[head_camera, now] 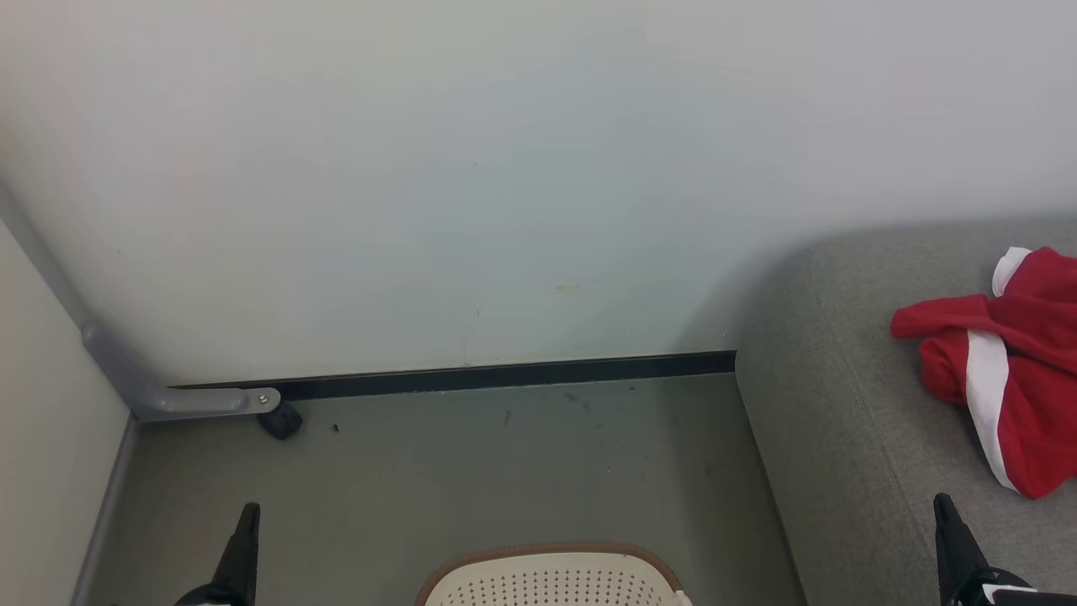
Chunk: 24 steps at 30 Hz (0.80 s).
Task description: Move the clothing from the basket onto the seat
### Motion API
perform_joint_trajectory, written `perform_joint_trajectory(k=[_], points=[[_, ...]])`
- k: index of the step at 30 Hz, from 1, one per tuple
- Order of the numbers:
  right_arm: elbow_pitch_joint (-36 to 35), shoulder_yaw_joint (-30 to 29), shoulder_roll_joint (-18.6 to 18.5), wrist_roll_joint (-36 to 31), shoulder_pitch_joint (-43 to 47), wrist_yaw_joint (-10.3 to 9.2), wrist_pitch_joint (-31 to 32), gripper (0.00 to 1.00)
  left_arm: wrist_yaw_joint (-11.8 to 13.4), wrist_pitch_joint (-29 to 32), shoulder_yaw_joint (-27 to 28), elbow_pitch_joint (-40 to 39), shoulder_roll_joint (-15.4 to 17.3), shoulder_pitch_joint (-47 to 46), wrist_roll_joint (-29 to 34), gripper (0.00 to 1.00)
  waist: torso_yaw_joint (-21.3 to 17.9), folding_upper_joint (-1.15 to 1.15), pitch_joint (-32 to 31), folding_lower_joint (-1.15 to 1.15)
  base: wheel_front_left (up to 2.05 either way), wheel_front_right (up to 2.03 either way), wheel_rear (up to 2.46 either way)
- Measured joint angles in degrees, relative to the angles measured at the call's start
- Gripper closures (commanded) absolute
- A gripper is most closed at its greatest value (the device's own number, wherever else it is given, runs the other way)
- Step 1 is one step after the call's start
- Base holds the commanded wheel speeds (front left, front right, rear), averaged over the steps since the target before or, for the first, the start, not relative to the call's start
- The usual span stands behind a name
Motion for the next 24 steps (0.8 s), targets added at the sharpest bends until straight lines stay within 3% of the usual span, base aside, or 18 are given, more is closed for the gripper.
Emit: perform_joint_trajectory(k=[24], points=[[0.0,0.0,0.0,0.0,0.0,0.0,0.0,1.0,0.0,0.0,0.0,0.0,0.0,0.0,0.0,1.0,0.0,0.0,0.0,0.0,0.0,0.0,0.0]])
